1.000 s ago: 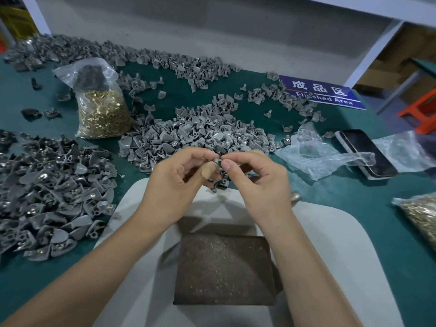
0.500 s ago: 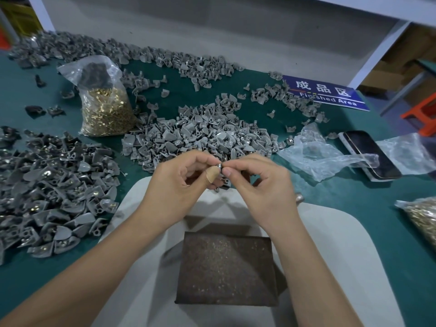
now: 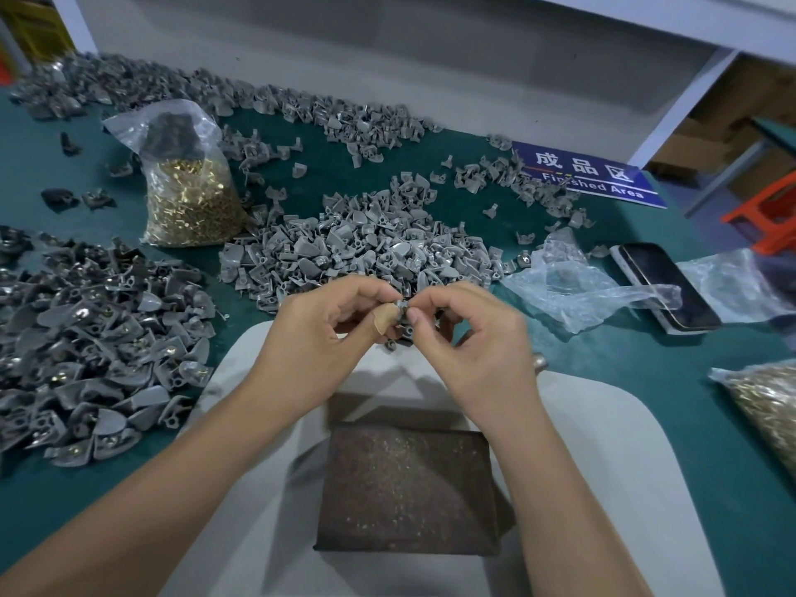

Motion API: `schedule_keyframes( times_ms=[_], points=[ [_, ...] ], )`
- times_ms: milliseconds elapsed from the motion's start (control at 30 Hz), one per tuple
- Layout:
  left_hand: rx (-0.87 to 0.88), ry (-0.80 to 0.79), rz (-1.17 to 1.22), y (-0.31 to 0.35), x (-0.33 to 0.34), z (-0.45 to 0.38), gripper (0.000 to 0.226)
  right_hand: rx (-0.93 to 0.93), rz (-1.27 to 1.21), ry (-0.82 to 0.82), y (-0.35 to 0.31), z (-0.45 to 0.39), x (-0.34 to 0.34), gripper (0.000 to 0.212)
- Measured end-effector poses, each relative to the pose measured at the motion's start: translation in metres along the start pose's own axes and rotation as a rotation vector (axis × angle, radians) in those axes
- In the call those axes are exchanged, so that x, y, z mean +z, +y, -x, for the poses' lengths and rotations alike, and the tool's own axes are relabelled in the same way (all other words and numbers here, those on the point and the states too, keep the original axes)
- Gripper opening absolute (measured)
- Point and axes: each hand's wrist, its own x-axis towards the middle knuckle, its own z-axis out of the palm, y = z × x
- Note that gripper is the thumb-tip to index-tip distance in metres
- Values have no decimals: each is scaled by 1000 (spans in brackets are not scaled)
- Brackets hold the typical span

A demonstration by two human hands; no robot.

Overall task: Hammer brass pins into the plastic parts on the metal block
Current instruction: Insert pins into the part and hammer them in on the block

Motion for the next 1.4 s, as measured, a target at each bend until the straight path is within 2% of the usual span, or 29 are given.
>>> schedule_keyframes(
  times_ms=[167, 400, 600, 833, 1133, 1333, 1400],
  points=[
    [49, -43, -93, -1, -1, 0, 11, -12, 17, -52, 1, 0, -2, 10],
    [162, -72, -214, 5, -5, -3, 12, -129, 129, -19, -8, 1, -2, 12],
    [59, -2, -17, 6, -1, -1, 12, 37, -146, 12, -12, 2, 0, 12],
    [-2, 66, 142, 7, 5, 1, 9, 139, -303, 12, -19, 2, 1, 18],
    [-16, 39, 108, 9, 5, 3, 12, 156, -287, -35, -19, 3, -4, 17],
    [-74, -39, 95, 23, 1, 2, 17, 135, -235, 68, -27, 8, -5, 21],
    [-64, -63, 78, 29, 1, 9, 14, 99, -209, 41, -30, 18, -13, 16]
  ],
)
